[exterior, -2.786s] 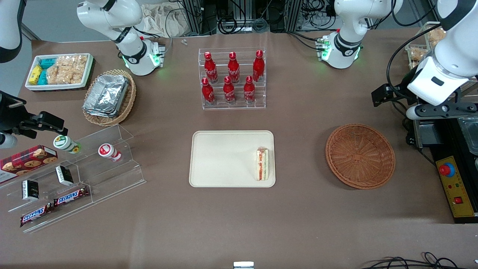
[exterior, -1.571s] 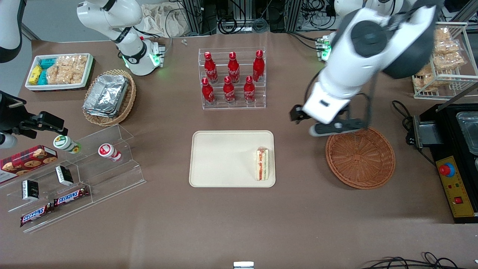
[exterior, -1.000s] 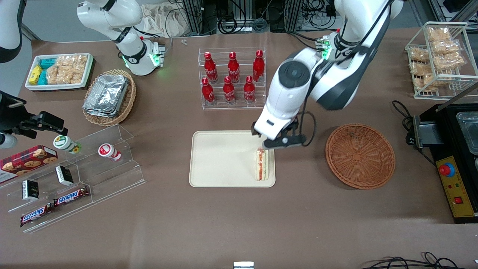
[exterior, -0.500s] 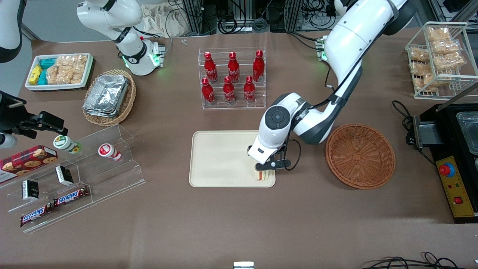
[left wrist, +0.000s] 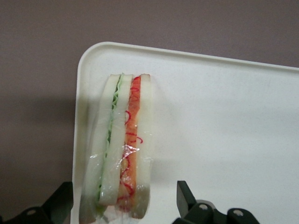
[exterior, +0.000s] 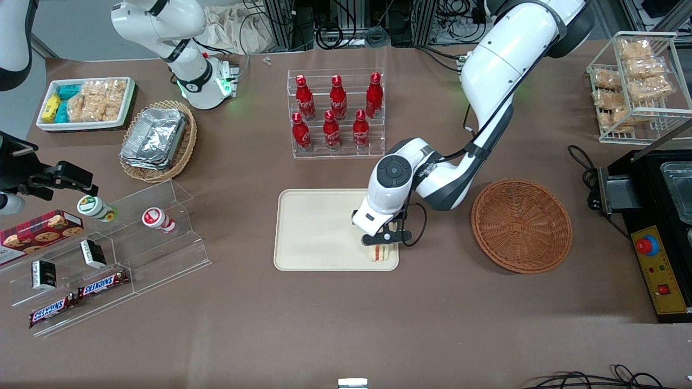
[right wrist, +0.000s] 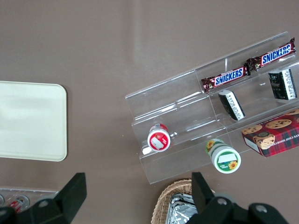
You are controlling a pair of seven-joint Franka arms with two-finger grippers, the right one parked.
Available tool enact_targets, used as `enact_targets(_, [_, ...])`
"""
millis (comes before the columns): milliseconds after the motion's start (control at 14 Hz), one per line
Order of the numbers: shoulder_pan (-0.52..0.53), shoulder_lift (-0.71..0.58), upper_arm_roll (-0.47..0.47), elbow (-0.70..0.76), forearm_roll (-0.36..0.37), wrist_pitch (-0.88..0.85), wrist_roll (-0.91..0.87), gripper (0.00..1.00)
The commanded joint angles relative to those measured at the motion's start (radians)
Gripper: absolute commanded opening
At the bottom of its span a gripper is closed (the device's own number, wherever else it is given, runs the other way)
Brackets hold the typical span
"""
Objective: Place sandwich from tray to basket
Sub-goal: 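Lower the left gripper and close it on the sandwich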
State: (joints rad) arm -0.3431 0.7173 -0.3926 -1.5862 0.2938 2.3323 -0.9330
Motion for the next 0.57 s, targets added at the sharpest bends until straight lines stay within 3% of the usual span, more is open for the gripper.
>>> enact_targets(0, [-0.007, -0.005, 0.011, -0.061, 0.065, 0.085, -0.036, 0.80])
enact_targets(71, [-0.007, -0.007, 0.011, -0.067, 0.070, 0.088, -0.038, 0.57])
enact_targets(214, [-0.005, -0.007, 0.011, -0.069, 0.073, 0.090, -0.104, 0.00])
enact_targets(500, [0.007, -0.080, 0.008, -0.073, 0.056, 0.055, -0.124, 0.00])
